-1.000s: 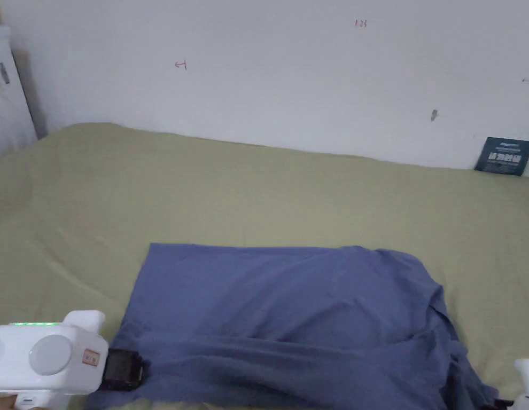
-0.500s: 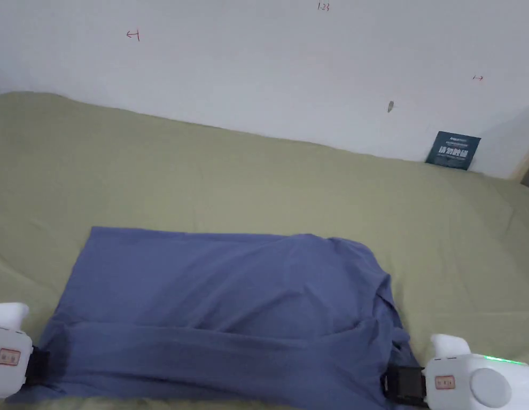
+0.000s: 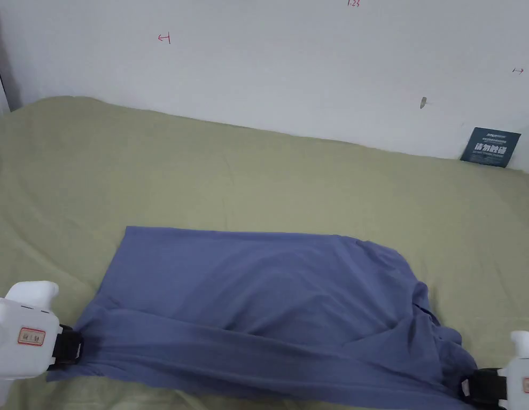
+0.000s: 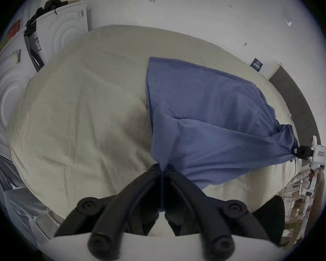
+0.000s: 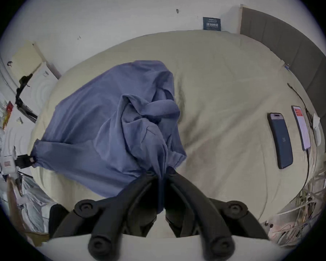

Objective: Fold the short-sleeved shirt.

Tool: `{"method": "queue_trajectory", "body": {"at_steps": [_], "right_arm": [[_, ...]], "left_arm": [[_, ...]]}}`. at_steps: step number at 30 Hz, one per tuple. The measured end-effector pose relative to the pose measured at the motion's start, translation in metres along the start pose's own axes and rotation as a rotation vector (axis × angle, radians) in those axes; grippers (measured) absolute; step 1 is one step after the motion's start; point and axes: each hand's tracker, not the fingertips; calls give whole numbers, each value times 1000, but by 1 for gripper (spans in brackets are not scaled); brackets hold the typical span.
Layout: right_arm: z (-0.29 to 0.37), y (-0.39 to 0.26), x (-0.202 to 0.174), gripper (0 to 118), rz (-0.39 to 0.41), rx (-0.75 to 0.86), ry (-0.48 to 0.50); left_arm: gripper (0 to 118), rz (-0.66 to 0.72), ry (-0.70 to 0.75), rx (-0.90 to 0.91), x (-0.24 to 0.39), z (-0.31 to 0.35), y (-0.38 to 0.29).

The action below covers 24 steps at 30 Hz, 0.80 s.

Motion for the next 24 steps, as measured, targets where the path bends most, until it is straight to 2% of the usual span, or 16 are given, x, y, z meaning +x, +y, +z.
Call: {"method": "queue_trajectory", "body": {"at_steps": [10,14,22,23,24], "right_arm": [[42,-71,22,6,-105,-70,52],[22,-98,25,6,-100,-158,-3],[-2,-105,19,7,-70,-169,-62],[-1,-103,20,11,-75,-185,-58],[0,-101,20,23,-81,-195,-59]], "left_arm": [[4,-3,-41,-58,-22,21,-54],[4,7,-28,-114,-30,1,-76],[4,22,-26,-123,-31,-9,-86],[13,15,-28,-125,-31,-7,-86],[32,17,-27,-128,-31,-4,-84]]}}
